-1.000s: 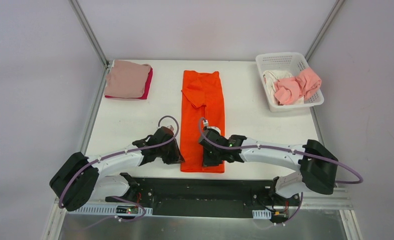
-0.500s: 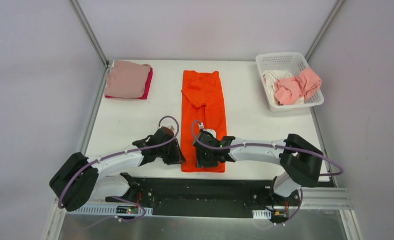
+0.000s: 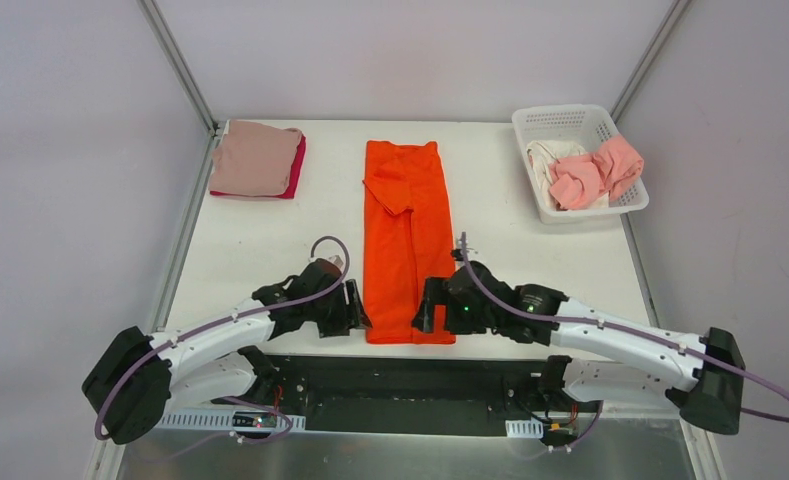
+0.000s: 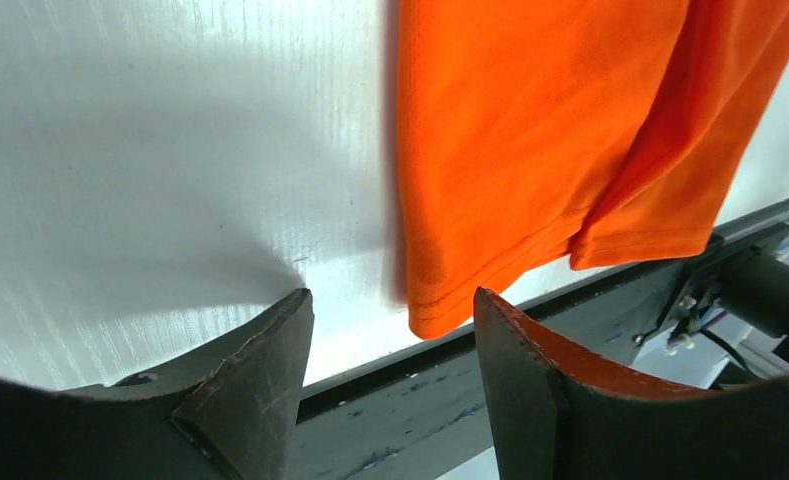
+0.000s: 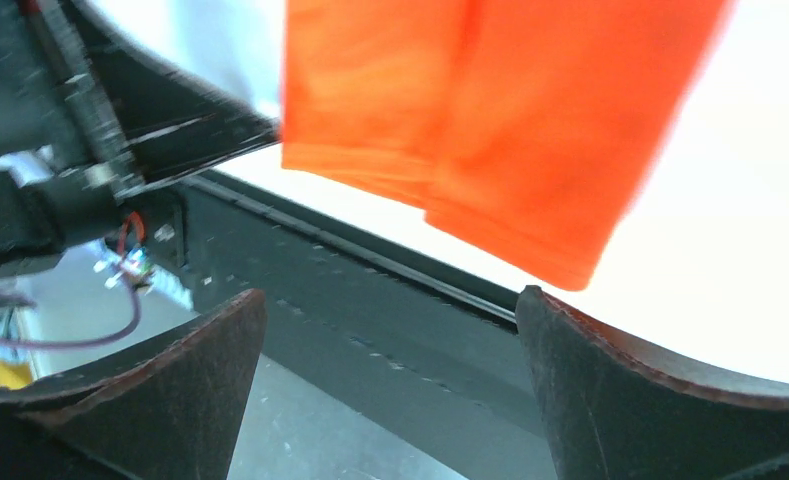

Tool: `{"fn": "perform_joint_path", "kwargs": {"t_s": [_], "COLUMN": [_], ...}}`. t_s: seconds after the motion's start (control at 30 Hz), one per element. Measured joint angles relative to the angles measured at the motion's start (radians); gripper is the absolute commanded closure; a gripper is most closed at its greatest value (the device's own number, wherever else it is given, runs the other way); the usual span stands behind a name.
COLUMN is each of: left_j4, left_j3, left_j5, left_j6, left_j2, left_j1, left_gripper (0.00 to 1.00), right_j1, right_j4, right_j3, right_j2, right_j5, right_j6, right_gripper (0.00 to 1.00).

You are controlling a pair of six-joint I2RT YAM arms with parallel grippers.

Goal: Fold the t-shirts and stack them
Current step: Grab the bottom of the folded rectangular tshirt with both arms

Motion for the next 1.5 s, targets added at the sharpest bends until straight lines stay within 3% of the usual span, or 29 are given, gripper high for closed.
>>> {"fn": "perform_joint_path", "kwargs": {"t_s": [0.1, 0.37, 0.63, 0.73, 0.83, 0.87, 1.3, 1.5], "left_j4": [-0.007, 0.080, 0.148, 0.154, 0.157, 0.159, 0.094, 0.017], "left_j3": [-0.001, 0.000, 0.000, 0.000, 0.000, 0.000, -0.020, 0.099], "left_j5": [0.000, 0.007, 0.006, 0.005, 0.001, 0.000, -0.010, -0.104], "left_j6": [-0.003, -0.047, -0.082, -0.083, -0.090, -0.093, -0.103, -0.068], "left_j2": [0.010, 0.093, 0.156, 0.161, 0.169, 0.171, 0.063, 0.053], "left_j1": [-0.021, -0.079, -0.085, -0.086, -0.085, -0.086, -0.190, -0.177], "left_gripper": [0.45, 0.63, 0.78, 0.84, 1.00, 1.00, 1.00, 1.00], "right_j1": [-0.047, -0.219, -0.249, -0.252, -0.252, -0.253, -0.226, -0.255], "right_j4": [-0.068, -0.101, 0.124, 0.181, 0.215, 0.229, 0.232, 0.187], "right_j3": [-0.072, -0.293, -0.413, -0.428, -0.441, -0.447, -0.467, -0.369], "right_j2": [-0.090, -0.169, -0.165, -0.140, -0.115, -0.108, -0.177, -0.167], "right_j5": [0.051, 0.010, -0.077, -0.092, -0.115, -0.126, -0.250, -0.214], "right_j6": [0.051, 0.158, 0.220, 0.232, 0.241, 0.243, 0.278, 0.247], "right_gripper": [0.04, 0.36, 0.54, 0.72, 0.96, 1.00, 1.00, 1.00]}}
